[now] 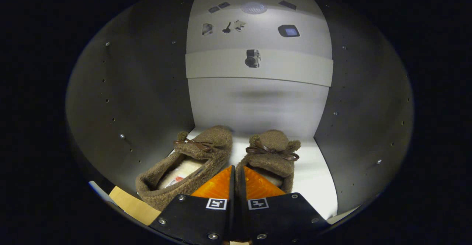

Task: Open the shoe cabinet door, grab the shoes and put them into the shoe cabinet, then close the shoe cabinet door.

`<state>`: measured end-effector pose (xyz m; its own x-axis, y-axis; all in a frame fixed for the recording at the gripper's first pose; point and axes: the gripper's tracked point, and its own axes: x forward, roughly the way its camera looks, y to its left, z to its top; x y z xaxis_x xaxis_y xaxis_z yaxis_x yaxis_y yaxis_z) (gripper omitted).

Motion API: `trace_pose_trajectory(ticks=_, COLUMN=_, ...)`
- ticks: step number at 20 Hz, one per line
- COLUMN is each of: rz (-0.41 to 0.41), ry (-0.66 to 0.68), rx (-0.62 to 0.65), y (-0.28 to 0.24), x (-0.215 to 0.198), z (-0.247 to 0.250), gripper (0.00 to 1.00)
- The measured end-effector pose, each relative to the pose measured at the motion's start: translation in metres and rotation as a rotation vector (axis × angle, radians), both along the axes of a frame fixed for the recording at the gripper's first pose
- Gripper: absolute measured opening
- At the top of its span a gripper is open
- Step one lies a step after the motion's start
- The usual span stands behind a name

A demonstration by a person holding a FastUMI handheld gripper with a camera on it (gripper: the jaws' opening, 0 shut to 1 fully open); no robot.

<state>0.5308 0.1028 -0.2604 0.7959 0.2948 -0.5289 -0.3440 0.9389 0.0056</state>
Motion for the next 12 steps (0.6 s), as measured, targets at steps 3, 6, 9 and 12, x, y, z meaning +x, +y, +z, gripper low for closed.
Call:
trace_pose_trajectory(ticks=3, rz=0.021, ry=-0.017, rx=-0.016, y=0.003, x=0.006, z=-0.004, gripper=0.08)
trace_pose_trajectory(ticks=6, rz=0.004, ry=-0.050, rx=-0.035, y=0.003, x=0.005, z=0.003, gripper=0.17)
trace_pose_trajectory(ticks=9, rz=-0.004, ry=-0.053, rx=-0.028, y=0.005, x=-0.002, z=0.009, gripper=0.33)
trace_pose_trajectory(ticks=12, rz=-0.045, ry=-0.067, rx=-0.007, y=-0.001, x=-0.017, z=0.022, gripper=0.65)
